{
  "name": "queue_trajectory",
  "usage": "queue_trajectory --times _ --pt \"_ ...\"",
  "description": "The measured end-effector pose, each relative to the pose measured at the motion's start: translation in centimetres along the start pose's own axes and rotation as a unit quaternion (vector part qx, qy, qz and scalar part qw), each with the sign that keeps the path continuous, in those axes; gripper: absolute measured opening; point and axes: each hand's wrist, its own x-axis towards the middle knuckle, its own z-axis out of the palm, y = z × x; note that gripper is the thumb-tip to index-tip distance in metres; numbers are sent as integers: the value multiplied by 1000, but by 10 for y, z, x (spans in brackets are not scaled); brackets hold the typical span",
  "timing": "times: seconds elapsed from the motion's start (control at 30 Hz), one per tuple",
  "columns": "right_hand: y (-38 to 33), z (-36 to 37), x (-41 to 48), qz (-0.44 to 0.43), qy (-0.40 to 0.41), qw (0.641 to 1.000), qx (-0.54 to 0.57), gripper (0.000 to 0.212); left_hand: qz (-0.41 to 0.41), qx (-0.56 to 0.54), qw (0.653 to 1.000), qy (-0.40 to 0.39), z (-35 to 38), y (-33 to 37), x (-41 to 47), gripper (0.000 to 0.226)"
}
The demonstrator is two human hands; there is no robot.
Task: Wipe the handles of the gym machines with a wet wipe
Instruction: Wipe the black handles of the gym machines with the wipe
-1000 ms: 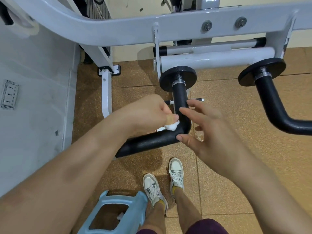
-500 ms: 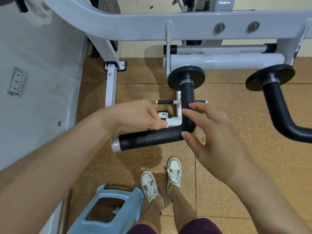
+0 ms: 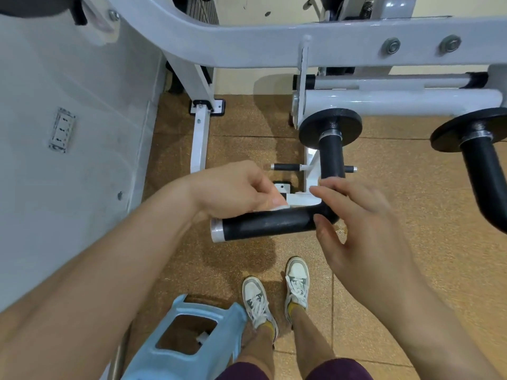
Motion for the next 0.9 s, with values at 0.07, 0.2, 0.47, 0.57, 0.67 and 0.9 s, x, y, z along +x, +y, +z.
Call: queue_trajectory --times 0.07,0.2,0.47,0.57,0.67,0.9 --pt "-7 4 -1 -8 -1 1000 1 40 -7 -20 1000 10 4 -9 -5 23" --pt "-19 11 -7 -22 0 1000 16 39 -36 -33 998 36 -3 -35 -25 23" --pt "-28 16 -18 -24 29 999 28 34 -31 -57 982 176 0 -41 -45 13" --pt "-33 19 -16 -25 25 999 21 34 1 -36 984 176 17 -35 -42 19" --pt "-38 21 -18 -33 31 999 28 33 9 -58 974 218 26 -42 -46 19" --pt "-38 24 -31 -15 69 992 108 32 32 10 931 365 39 -48 -62 14"
